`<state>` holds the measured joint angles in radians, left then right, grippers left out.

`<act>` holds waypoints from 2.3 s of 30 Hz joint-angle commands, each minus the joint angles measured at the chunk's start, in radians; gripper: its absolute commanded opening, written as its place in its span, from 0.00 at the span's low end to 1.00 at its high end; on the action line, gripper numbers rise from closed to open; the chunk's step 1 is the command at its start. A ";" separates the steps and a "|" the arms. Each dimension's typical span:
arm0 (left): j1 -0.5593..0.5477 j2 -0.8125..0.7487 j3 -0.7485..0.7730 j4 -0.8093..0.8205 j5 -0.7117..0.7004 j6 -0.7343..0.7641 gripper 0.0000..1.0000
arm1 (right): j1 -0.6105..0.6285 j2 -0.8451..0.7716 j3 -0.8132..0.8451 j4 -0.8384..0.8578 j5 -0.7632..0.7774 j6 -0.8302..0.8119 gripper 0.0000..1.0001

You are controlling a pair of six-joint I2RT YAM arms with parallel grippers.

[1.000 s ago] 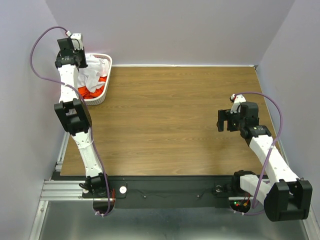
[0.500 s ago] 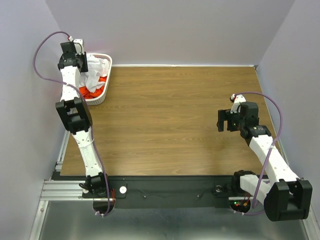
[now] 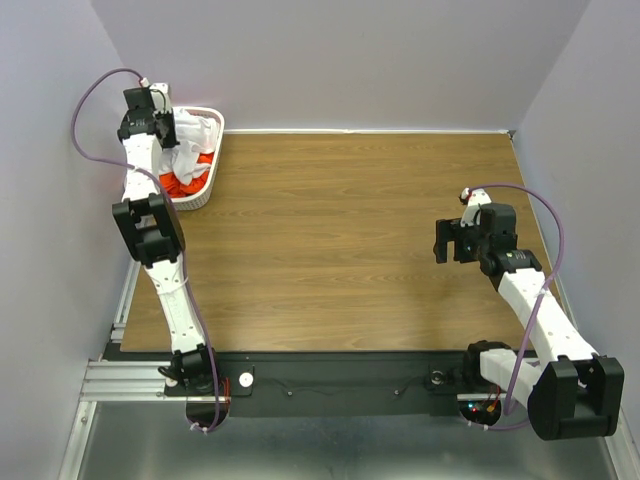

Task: Fold and stack the t-shirts
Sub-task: Grab the tshirt from the pile, then move the tshirt to the center of the board, then flatten the tshirt out

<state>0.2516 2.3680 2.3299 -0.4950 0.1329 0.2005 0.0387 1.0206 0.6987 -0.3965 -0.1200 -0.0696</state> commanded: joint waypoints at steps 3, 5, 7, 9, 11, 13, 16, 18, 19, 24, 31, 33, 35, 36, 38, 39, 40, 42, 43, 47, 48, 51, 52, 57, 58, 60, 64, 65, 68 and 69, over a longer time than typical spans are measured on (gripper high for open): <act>0.008 -0.246 0.069 0.027 0.175 -0.059 0.00 | -0.010 -0.022 0.059 0.018 0.020 0.011 1.00; -0.014 -0.297 0.072 0.026 0.207 -0.068 0.00 | -0.010 -0.028 0.058 0.016 0.023 0.008 1.00; -0.034 -0.371 0.065 0.023 0.269 -0.073 0.00 | -0.010 -0.030 0.062 0.013 0.031 0.002 1.00; -0.078 -0.436 0.049 0.015 0.312 -0.081 0.00 | -0.011 -0.028 0.073 0.008 0.037 -0.002 1.00; -0.116 -0.475 0.049 0.004 0.323 -0.081 0.00 | -0.013 -0.022 0.100 -0.004 0.042 -0.006 1.00; -0.176 -0.521 0.052 -0.004 0.361 -0.090 0.00 | -0.014 -0.013 0.119 -0.016 0.034 -0.012 1.00; -0.248 -0.562 0.081 -0.016 0.442 -0.125 0.00 | -0.014 -0.002 0.157 -0.030 0.028 -0.013 1.00; -0.328 -0.591 0.095 -0.017 0.484 -0.145 0.00 | -0.016 0.004 0.185 -0.036 0.025 -0.016 1.00; -0.350 -0.605 0.097 -0.013 0.516 -0.151 0.00 | -0.016 0.007 0.191 -0.041 0.017 -0.018 1.00; -0.430 -0.674 0.063 0.045 0.649 -0.188 0.00 | -0.017 0.026 0.238 -0.059 -0.006 -0.021 1.00; -0.381 -0.685 -0.267 -0.087 0.667 -0.066 0.57 | -0.020 0.038 0.272 -0.085 -0.067 -0.033 1.00; -0.307 -0.676 -0.370 -0.096 0.639 -0.026 0.61 | -0.022 0.038 0.277 -0.096 -0.090 -0.042 1.00; -0.221 -0.676 -0.529 -0.037 0.681 -0.016 0.74 | -0.022 0.047 0.280 -0.120 -0.133 -0.059 1.00; -0.169 -0.675 -0.582 -0.028 0.697 0.012 0.83 | -0.022 0.055 0.282 -0.130 -0.153 -0.074 1.00; -0.166 -0.681 -0.606 -0.075 0.692 0.101 0.85 | -0.022 0.091 0.288 -0.166 -0.194 -0.087 1.00; -0.198 -0.708 -0.648 -0.089 0.688 0.141 0.86 | -0.020 0.108 0.292 -0.180 -0.210 -0.105 1.00; -0.221 -0.731 -0.681 -0.094 0.677 0.210 0.86 | -0.022 0.140 0.292 -0.206 -0.228 -0.114 1.00; -0.299 -0.777 -0.743 -0.099 0.650 0.278 0.86 | -0.020 0.176 0.294 -0.231 -0.230 -0.134 1.00; -0.386 -0.815 -0.801 -0.106 0.616 0.331 0.86 | -0.020 0.193 0.298 -0.255 -0.219 -0.160 0.99; -0.628 -0.874 -0.954 -0.080 0.527 0.384 0.82 | -0.020 0.260 0.294 -0.306 -0.156 -0.237 0.94; -0.685 -0.877 -0.981 -0.065 0.504 0.384 0.81 | -0.020 0.277 0.288 -0.311 -0.138 -0.251 0.92; -0.874 -0.869 -1.090 0.028 0.398 0.363 0.79 | -0.031 0.314 0.268 -0.326 -0.090 -0.291 0.89; -0.915 -0.860 -1.101 0.079 0.377 0.353 0.78 | -0.034 0.323 0.263 -0.326 -0.083 -0.295 0.88; -1.147 -0.735 -1.077 0.174 0.307 0.324 0.72 | -0.095 0.387 0.275 -0.331 -0.090 -0.300 0.78; -1.166 -0.712 -1.052 0.187 0.291 0.321 0.72 | -0.102 0.400 0.277 -0.331 -0.092 -0.300 0.77; -1.195 -0.664 -1.023 0.220 0.271 0.307 0.70 | -0.120 0.433 0.288 -0.332 -0.092 -0.299 0.73; -1.258 -0.532 -0.948 0.257 0.234 0.300 0.68 | -0.158 0.495 0.308 -0.335 -0.104 -0.291 0.69; -1.267 -0.515 -0.942 0.263 0.229 0.301 0.67 | -0.166 0.510 0.315 -0.337 -0.106 -0.288 0.68; -1.301 -0.469 -0.932 0.300 0.203 0.301 0.67 | -0.192 0.556 0.334 -0.338 -0.101 -0.283 0.65; -1.307 -0.461 -0.929 0.306 0.200 0.301 0.67 | -0.198 0.565 0.338 -0.338 -0.104 -0.285 0.65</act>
<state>-1.0256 1.9038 1.3544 -0.2592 0.3721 0.5091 -0.1329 1.5665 0.9779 -0.7288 -0.2199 -0.3519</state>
